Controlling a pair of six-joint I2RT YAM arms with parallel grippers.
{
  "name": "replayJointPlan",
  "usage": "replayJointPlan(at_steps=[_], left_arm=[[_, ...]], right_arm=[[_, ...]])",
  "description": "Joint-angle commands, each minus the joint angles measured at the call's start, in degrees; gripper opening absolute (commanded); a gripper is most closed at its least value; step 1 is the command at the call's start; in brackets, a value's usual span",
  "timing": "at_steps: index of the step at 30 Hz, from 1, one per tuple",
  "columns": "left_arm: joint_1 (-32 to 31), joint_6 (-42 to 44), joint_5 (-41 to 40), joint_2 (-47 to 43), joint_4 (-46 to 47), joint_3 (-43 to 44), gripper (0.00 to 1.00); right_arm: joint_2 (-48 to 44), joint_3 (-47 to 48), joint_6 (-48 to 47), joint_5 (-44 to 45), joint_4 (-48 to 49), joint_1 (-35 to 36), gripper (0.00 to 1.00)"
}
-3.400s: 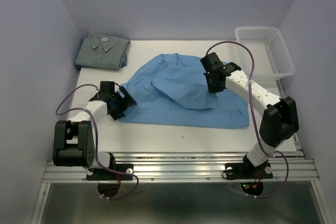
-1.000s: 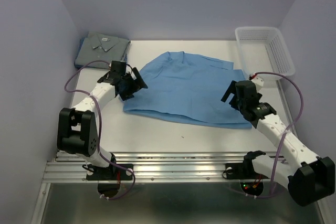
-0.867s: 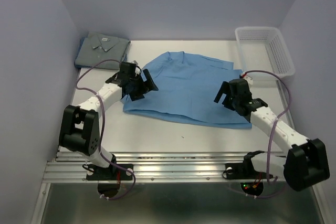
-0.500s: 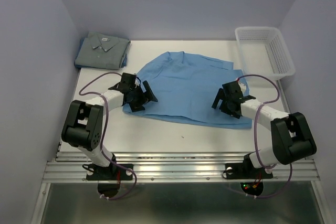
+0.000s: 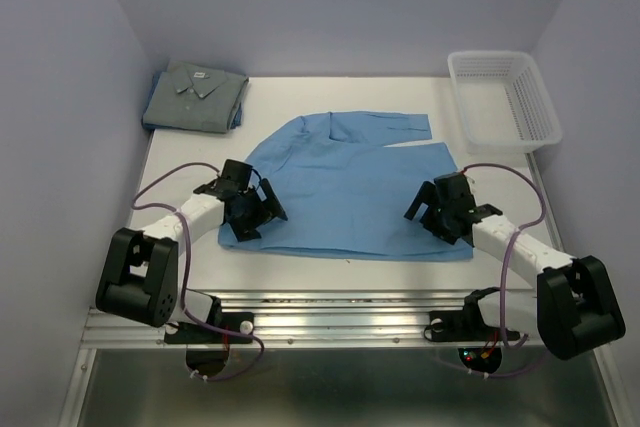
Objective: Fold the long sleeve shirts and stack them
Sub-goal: Fold the shirt
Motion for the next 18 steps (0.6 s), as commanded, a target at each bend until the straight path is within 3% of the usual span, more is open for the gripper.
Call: replayJointPlan(at_steps=[1, 7, 12, 17, 18], left_arm=[[0.5, 0.9, -5.0, -2.4, -12.7, -3.2, 0.99], [0.6, 0.3, -13.8, -5.6, -19.0, 5.8, 0.99], [0.7, 2.6, -18.0, -5.8, -16.9, 17.1, 0.99], [0.8, 12.5, -15.8, 2.7, -7.0, 29.7, 0.99], [0.8, 18.6, -12.9, 7.1, -5.5, 34.6, 0.99]], right_arm=[[-1.7, -3.0, 0.7, -1.8, -12.7, -0.4, 1.0], [-3.0, 1.6, -4.4, -1.4, -13.0, -0.4, 1.0], [-4.1, 10.2, -10.5, 1.9, -11.7, -0.4, 1.0], [0.4, 20.3, -16.1, 11.5, -5.8, -0.4, 1.0], [3.9, 24.7, -16.5, 14.1, -4.8, -0.4, 1.0]])
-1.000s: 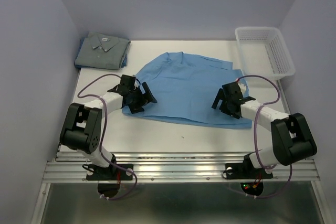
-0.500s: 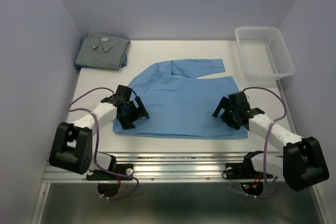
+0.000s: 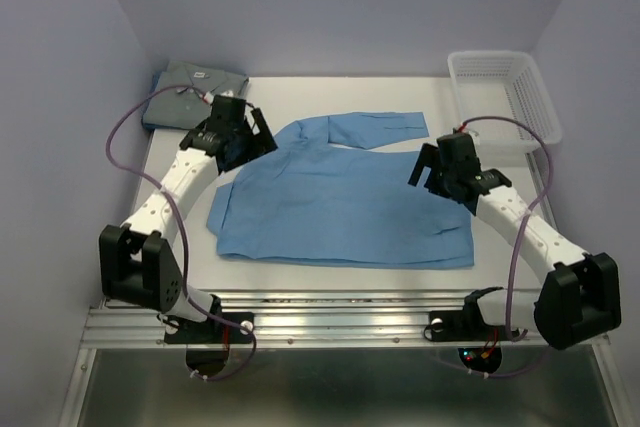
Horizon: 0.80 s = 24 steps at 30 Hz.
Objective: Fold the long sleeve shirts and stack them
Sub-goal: Fold the shirt
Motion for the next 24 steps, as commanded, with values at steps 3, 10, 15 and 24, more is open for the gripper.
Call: replayJointPlan(at_steps=[3, 10, 15, 24], left_arm=[[0.5, 23.0, 5.6, 18.1, 7.9, 21.0, 0.99], [1.3, 40.6, 8.0, 39.2, -1.8, 46.1, 0.99], [3.0, 43.8, 10.8, 48.2, -7.3, 55.6, 0.99], [3.5, 44.7, 14.0, 58.0, -7.0, 63.0, 0.99]], right_arm=[[14.0, 19.1, -8.5, 10.8, 7.4, -1.0, 1.0], [29.1, 34.2, -12.3, 3.5, 4.4, -5.7, 1.0], [36.5, 39.6, -16.5, 1.3, 2.6, -7.4, 1.0], [44.2, 43.5, -18.2, 3.5, 1.4, -7.9, 1.0]])
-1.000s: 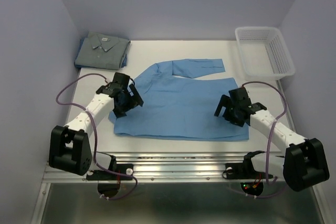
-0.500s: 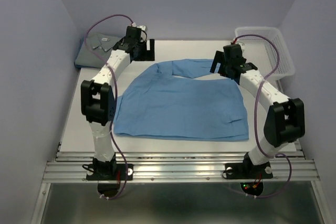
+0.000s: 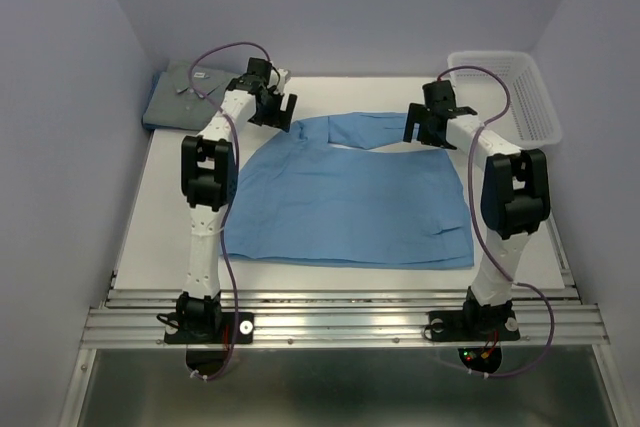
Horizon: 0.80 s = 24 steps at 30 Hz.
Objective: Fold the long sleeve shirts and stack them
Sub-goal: Fold the shirt
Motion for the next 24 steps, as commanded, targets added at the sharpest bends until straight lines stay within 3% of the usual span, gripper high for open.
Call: replayJointPlan(at_steps=[1, 7, 11, 19, 23, 24], left_arm=[[0.0, 2.1, 2.8, 1.1, -0.2, 4.7, 0.99], [0.0, 0.5, 4.8, 6.5, 2.6, 9.7, 0.99], [-0.2, 0.4, 10.8, 7.1, 4.7, 9.6, 0.99], [-0.6, -0.7, 14.0, 8.3, 6.9, 9.2, 0.99], [-1.5, -1.5, 12.2, 9.2, 6.8, 9.5, 0.98], [-2.6, -0.8, 8.8, 9.3, 6.2, 9.1, 0.92]], right_arm=[[1.2, 3.3, -1.4, 0.0, -0.5, -0.1, 1.0], [2.5, 3.1, -0.3, 0.3, -0.6, -0.1, 1.0], [2.6, 2.9, -0.1, 0.2, -0.7, -0.1, 1.0], [3.1, 1.5, 1.1, 0.1, -0.7, -0.1, 1.0], [3.6, 1.3, 1.2, 0.5, -0.7, -0.1, 1.0], [3.5, 0.9, 1.3, 0.6, -0.6, -0.1, 1.0]])
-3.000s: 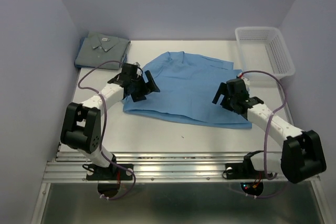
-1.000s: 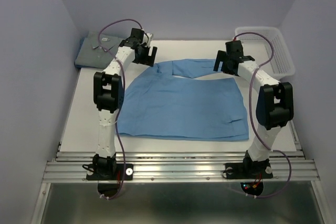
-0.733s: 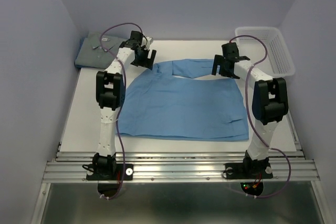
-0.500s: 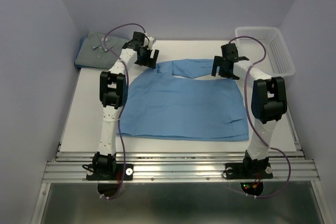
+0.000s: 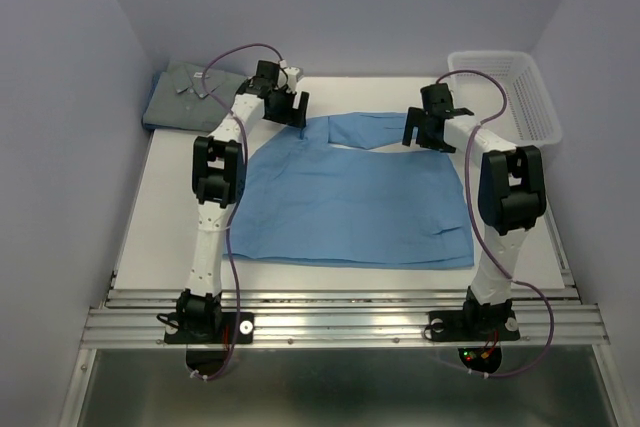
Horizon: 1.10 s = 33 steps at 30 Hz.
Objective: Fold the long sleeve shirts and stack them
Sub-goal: Fold the shirt
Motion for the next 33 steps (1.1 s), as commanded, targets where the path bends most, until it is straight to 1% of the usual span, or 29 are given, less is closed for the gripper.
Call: replayJointPlan(at_steps=[1, 2, 3, 4, 5, 6, 7, 8, 9, 12, 14, 15, 17, 18, 20, 23, 27, 31, 33], left_arm=[[-2.5, -0.1, -5.5, 0.7, 0.0, 1.6, 0.91], [-3.1, 0.5, -7.8, 0.9, 0.0, 1.4, 0.87], [-3.8, 0.7, -11.9, 1.1, -0.2, 1.3, 0.81], [-4.7, 1.0, -13.3, 1.9, -0.4, 1.7, 0.75], [-5.0, 1.2, -13.9, 2.2, -0.6, 2.1, 0.67], [-5.0, 1.1, -14.3, 2.6, -1.3, 2.7, 0.5], [-5.1, 1.1, -14.4, 3.3, -1.8, 3.5, 0.41], [-5.1, 0.7, -14.7, 3.5, -2.2, 3.7, 0.27], [-5.1, 0.6, -14.9, 3.5, -2.5, 3.7, 0.0], [-5.1, 0.3, -15.8, 2.0, -1.5, 1.7, 0.0], [-5.1, -2.4, -20.8, -0.4, 0.3, -0.4, 0.0], [-4.8, -4.7, -26.8, -1.0, 0.9, -0.4, 0.0], [-4.1, -6.3, -28.6, -3.6, 1.0, -0.8, 0.0], [-3.7, -7.0, -28.9, -4.7, 2.5, -1.5, 0.0], [-1.9, -10.2, -27.5, -8.8, 5.7, -4.8, 0.0], [0.1, -11.9, -25.3, -12.5, 7.5, -7.8, 0.0], [1.3, -12.3, -23.3, -14.1, 7.6, -8.3, 0.0], [1.5, -11.7, -21.0, -14.7, 7.5, -8.4, 0.0], [1.5, -11.6, -18.7, -14.8, 7.5, -8.4, 0.0]], right_arm=[[0.5, 0.4, 1.0, 0.6, 0.0, -0.1, 1.0], [0.3, 0.1, 1.1, 0.5, -0.1, -0.1, 1.0], [0.3, 0.0, 1.3, 0.4, -0.1, -0.1, 1.0], [0.3, -0.2, 1.4, 0.2, -0.1, -0.1, 1.0], [0.2, -0.5, 1.4, -0.1, -0.1, -0.1, 1.0], [0.1, -0.9, 1.5, -0.3, -0.1, -0.1, 1.0], [-0.1, -1.3, 1.6, -0.3, 0.0, -0.1, 1.0], [-0.4, -1.8, 1.6, -0.2, 0.0, -0.1, 1.0], [-0.5, -2.1, 1.6, 0.1, 0.0, -0.1, 1.0], [-0.7, -2.2, 1.0, 1.8, -0.1, -0.1, 1.0], [-0.3, -1.8, 0.4, 2.1, 0.0, -0.1, 1.0], [0.7, -0.7, 0.0, 2.3, 0.0, -0.1, 1.0], [1.6, 0.6, -0.1, 2.3, 0.0, -0.1, 1.0], [2.1, 1.4, 0.4, 2.3, -0.1, -0.1, 1.0], [3.4, 4.0, 1.7, 2.2, -0.2, -0.1, 1.0], [4.5, 6.2, 4.1, 3.4, 0.0, -0.1, 1.0], [6.4, 8.7, 6.3, 7.1, 0.3, -0.1, 1.0], [8.9, 11.6, 6.1, 5.8, 3.4, -0.1, 1.0], [11.0, 14.7, 6.4, 4.6, 3.6, -0.1, 1.0]])
